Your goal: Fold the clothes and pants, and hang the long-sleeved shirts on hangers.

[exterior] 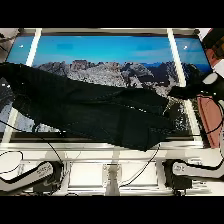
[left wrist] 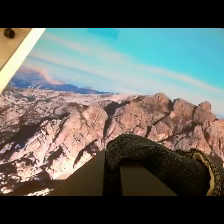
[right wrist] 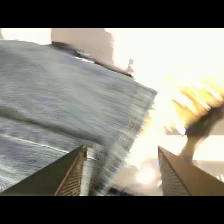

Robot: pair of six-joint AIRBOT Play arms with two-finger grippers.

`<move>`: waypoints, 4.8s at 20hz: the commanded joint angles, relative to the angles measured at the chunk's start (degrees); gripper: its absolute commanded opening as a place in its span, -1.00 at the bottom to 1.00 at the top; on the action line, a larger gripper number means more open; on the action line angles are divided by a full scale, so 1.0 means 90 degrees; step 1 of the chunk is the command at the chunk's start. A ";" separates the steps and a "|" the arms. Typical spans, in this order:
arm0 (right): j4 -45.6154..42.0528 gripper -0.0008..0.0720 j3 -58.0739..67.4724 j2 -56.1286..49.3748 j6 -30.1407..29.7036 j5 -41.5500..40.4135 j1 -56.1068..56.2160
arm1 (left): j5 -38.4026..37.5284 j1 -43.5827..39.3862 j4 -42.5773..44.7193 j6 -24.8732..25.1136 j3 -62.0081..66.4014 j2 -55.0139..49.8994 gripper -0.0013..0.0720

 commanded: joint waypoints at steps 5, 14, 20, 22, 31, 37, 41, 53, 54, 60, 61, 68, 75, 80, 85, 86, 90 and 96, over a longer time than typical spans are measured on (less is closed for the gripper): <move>0.1212 0.54 -0.0124 -0.1156 0.0041 0.0138 -0.0685 | 0.0000 0.0000 -0.0002 0.0000 -0.0002 -0.0005 -0.84; 0.1501 -0.47 0.0044 -0.1785 -0.0136 -0.1095 0.0238 | -0.0010 -0.0007 -0.0002 0.0000 -0.0002 -0.0148 -0.84; 0.1435 -0.93 0.1933 -0.1780 -0.1064 -0.1377 0.0432 | 0.0197 -0.0007 -0.0075 -0.0100 0.0000 -0.0277 -0.84; 0.1435 -0.93 0.2732 -0.1773 -0.1392 -0.1741 0.0452 | 0.0452 -0.0007 -0.0073 -0.0641 0.0000 -0.0284 -0.84; -0.0335 -0.94 0.3504 -0.1486 -0.2545 -0.0058 0.1032 | 0.0449 0.0012 -0.0063 -0.0767 -0.0002 -0.0420 -0.85; -0.1756 -0.94 0.2545 -0.0721 -0.2555 -0.1379 0.2038 | 0.0257 0.0063 -0.0046 -0.0765 -0.0007 -0.0559 -0.84; -0.1741 -0.94 0.2531 -0.0160 -0.2096 -0.4250 0.2191 | 0.0231 0.0143 -0.0049 -0.0767 -0.0007 -0.0559 -0.84; -0.1239 -0.94 -0.2322 0.1809 -0.1260 -0.3398 0.2769 | -0.0505 0.0168 0.0935 -0.0746 -0.0007 -0.0559 -0.84; -0.1285 -0.94 -0.2538 0.2220 -0.1260 -0.3325 0.2778 | -0.0508 0.0168 0.0933 -0.0746 -0.0007 -0.0559 -0.84; -0.0763 -0.94 -0.3310 0.4393 -0.1260 -0.1052 0.2793 | -0.0512 0.0165 0.0930 -0.0748 -0.0007 -0.0559 -0.84; -0.0369 -0.94 -0.3589 0.4648 -0.1263 -0.0741 0.2805 | -0.0527 0.0165 0.0928 -0.0758 -0.0007 -0.0559 -0.84; 0.0068 -0.94 -0.4877 0.4949 -0.0797 -0.0935 0.5600 | -0.0753 0.0165 0.0930 -0.1566 -0.0007 -0.0559 -0.84; -0.0682 0.26 -0.4867 0.4937 0.0821 -0.1581 0.6016 | -0.0770 0.0168 0.0933 -0.1770 -0.0007 -0.0559 -0.84; -0.1146 0.15 -0.4869 0.4937 0.1865 -0.1583 0.3990 | -0.0765 0.0168 0.1027 -0.1756 -0.0007 -0.0559 -0.84; -0.0542 0.15 -0.4889 0.4923 0.1795 -0.1061 0.1438 | -0.0741 0.0165 0.1127 -0.1739 -0.0007 -0.0559 -0.84; -0.0177 0.15 -0.4891 0.4869 0.1562 -0.0886 0.1083 | -0.0743 0.0168 0.1149 -0.1741 -0.0007 -0.0559 -0.84; 0.1773 0.16 -0.4889 0.3946 0.0131 -0.0304 0.0605 | -0.0746 0.0165 0.1146 -0.1744 -0.0007 -0.0559 -0.84; 0.3478 0.46 -0.4847 0.2059 -0.0986 -0.1030 0.0605 | -0.0746 0.0165 0.1149 -0.1744 -0.0007 -0.0559 -0.84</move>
